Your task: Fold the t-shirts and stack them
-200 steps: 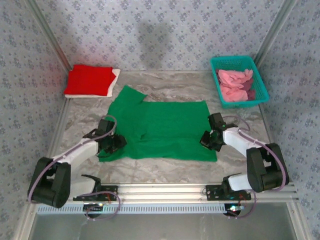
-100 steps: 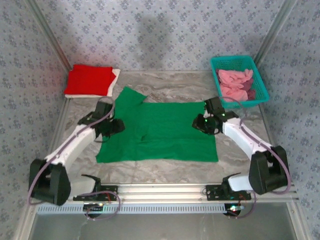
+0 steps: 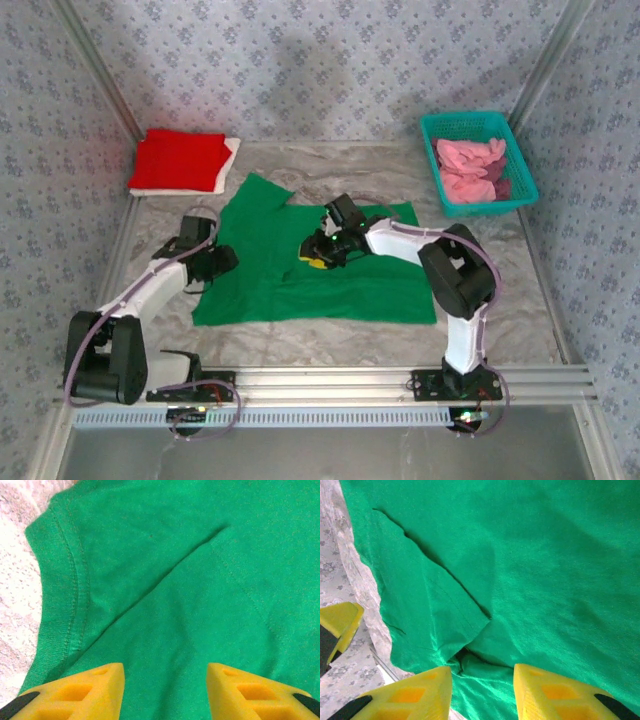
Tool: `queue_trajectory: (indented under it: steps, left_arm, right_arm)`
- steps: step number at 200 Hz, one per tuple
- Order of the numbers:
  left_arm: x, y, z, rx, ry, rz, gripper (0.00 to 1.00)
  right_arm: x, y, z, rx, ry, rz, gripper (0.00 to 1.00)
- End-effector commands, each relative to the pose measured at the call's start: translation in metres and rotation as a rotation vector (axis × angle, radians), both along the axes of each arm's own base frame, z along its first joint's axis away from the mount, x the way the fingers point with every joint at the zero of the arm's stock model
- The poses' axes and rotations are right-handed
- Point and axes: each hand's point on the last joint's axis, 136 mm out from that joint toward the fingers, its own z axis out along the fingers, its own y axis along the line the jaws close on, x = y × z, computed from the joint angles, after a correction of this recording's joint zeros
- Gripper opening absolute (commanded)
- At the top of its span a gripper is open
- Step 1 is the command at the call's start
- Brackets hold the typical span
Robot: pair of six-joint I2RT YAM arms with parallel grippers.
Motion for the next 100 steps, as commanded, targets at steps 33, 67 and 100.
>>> queue_trajectory:
  steps: [33,67,100]
  left_arm:
    - [0.01,0.0,0.006,-0.008,-0.047,-0.032,0.47]
    - [0.009,0.0,0.002,-0.006,-0.039,-0.04,0.47]
    - [0.007,-0.001,-0.001,-0.011,-0.033,-0.043,0.48]
  right_arm:
    - [0.002,0.03,-0.001,0.079,0.088,-0.05,0.42]
    - [-0.003,0.039,-0.01,0.071,0.122,-0.049,0.42]
    - [-0.011,0.042,-0.016,0.053,0.146,-0.044,0.42]
